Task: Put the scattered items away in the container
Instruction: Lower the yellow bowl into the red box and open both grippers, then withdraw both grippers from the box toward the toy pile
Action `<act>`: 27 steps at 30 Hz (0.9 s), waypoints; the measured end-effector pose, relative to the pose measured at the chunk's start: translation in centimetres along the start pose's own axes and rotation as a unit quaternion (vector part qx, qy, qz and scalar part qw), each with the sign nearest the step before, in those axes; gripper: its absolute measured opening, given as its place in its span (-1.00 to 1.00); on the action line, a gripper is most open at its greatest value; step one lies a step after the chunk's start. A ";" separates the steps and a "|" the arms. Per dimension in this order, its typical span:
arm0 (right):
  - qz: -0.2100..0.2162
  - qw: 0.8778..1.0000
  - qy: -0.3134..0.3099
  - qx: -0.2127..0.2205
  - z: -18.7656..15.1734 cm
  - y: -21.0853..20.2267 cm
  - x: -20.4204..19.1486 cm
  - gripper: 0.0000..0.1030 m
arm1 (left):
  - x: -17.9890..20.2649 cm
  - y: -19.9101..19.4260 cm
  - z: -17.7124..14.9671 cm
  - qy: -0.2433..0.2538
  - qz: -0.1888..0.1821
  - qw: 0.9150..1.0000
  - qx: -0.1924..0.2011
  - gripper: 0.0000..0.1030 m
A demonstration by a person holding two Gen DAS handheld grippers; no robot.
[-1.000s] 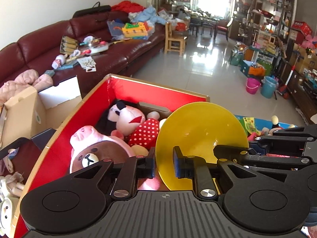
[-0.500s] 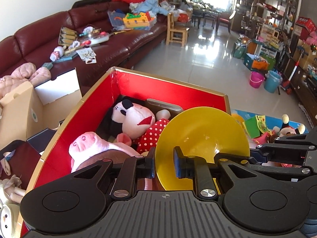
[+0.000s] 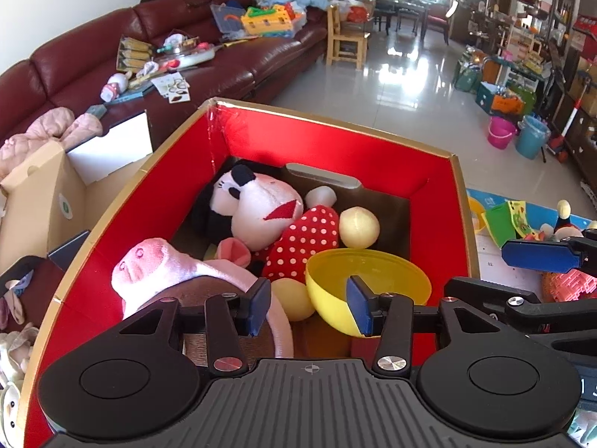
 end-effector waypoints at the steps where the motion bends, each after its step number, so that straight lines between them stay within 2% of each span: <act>1: -0.004 1.000 -0.002 0.002 0.0 -0.1 0.1 0.22 | 0.4 0.1 0.2 -0.001 -0.003 1.000 -0.001 0.04; 5: -0.004 1.000 0.011 0.013 0.0 -1.0 1.0 0.22 | 0.8 0.5 1.3 -0.043 -0.029 0.999 -0.011 -0.29; 6: -0.006 1.000 0.012 0.016 0.1 -1.2 1.1 0.22 | 0.9 0.4 1.6 -0.048 -0.033 0.998 -0.009 -0.26; 11: -0.014 0.999 0.019 0.026 0.0 -2.2 2.1 0.22 | 2.3 1.3 2.2 -0.019 -0.017 1.000 -0.002 -0.34; 15: -0.018 0.999 0.023 0.028 -0.3 -2.6 2.7 0.22 | 3.3 3.0 0.8 -0.010 -0.030 0.999 -0.039 -0.50; 19: -0.019 0.999 0.031 0.027 -0.7 -2.7 3.3 0.22 | 3.6 4.5 -1.4 0.020 0.001 0.998 -0.059 -0.51; 21: -0.019 0.999 0.034 0.027 -0.9 -2.9 3.6 0.22 | 3.7 5.0 -2.5 0.031 0.005 0.997 -0.072 -0.54; 24: -0.017 0.999 0.037 0.026 -1.3 -2.9 3.7 0.23 | 3.9 4.6 -3.2 0.044 0.012 0.997 -0.069 -0.54; 25: -0.017 0.999 0.038 0.024 -1.5 -3.0 3.8 0.24 | 3.9 4.3 -3.3 0.043 0.013 0.997 -0.067 -0.52; 26: -0.017 0.999 0.039 0.024 -1.7 -3.1 3.8 0.24 | 3.9 3.8 -3.2 0.041 0.011 0.997 -0.063 -0.37; 27: -0.016 0.999 0.039 0.025 -1.9 -3.2 3.9 0.24 | 3.9 3.4 -3.1 0.038 0.010 0.998 -0.058 -0.32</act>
Point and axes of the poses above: each gripper's, at about its wrist camera, not at the fingertips, and y roughly the way its jaws point, x to its right, z to its top, the point moved 10 cm from there along y, roughly the way its jaws point, and after that the axes turned 14 degrees about z, right-handed, at the moved point
